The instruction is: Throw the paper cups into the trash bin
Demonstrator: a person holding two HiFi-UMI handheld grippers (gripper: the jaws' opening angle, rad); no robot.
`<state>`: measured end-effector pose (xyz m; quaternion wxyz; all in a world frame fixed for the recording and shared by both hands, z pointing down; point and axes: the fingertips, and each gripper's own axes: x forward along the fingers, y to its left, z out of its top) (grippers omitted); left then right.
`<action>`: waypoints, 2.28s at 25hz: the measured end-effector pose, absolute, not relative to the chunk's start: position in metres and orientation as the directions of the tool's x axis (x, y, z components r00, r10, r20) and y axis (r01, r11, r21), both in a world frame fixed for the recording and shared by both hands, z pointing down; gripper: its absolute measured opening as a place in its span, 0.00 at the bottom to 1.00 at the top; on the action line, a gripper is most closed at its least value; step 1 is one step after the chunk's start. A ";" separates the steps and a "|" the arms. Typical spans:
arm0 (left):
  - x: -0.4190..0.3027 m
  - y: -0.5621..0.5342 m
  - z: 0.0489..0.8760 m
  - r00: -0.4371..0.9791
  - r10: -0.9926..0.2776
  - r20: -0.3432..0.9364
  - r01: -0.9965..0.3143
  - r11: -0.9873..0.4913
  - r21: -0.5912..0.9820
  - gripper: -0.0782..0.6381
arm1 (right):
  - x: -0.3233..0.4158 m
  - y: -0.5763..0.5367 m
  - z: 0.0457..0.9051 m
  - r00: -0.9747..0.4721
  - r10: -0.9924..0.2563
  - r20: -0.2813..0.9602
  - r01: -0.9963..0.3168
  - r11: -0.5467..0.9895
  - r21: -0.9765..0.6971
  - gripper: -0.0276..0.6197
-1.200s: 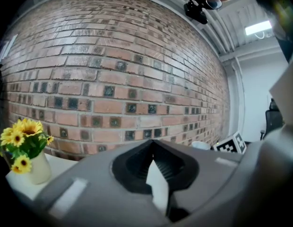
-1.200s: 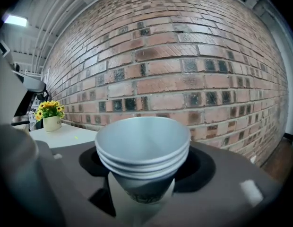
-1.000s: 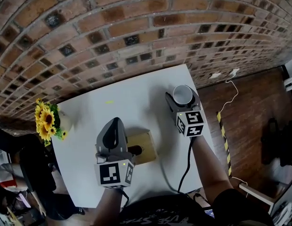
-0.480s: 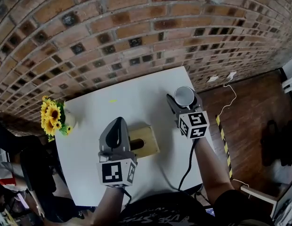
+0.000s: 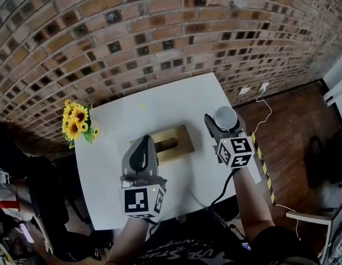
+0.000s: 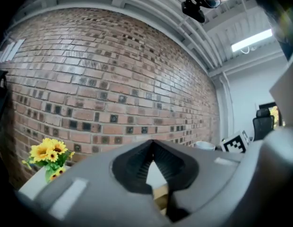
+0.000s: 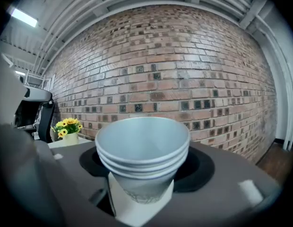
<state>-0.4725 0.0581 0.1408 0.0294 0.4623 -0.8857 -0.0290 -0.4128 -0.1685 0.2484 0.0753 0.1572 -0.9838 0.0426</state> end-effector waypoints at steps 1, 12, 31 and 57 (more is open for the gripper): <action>-0.466 0.066 0.137 -0.564 -0.825 0.017 -0.822 0.564 0.077 0.12 | -0.405 -0.161 0.242 -0.938 -0.310 0.153 -0.321 0.945 -0.057 0.58; -0.385 0.128 0.143 -0.447 -0.894 0.027 -0.890 0.448 0.084 0.12 | -0.290 -0.081 0.222 -0.903 -0.409 0.132 -0.416 0.909 -0.026 0.59; -0.153 0.036 0.197 0.129 -0.985 0.117 -0.989 -0.120 0.082 0.12 | 0.001 -0.048 0.258 -0.610 -0.770 0.187 -0.789 0.613 -0.048 0.59; 0.018 -0.043 0.390 0.326 -0.870 0.369 -0.940 -0.340 0.028 0.12 | 0.115 -0.080 0.424 -0.625 -0.701 0.343 -0.777 0.602 -0.186 0.59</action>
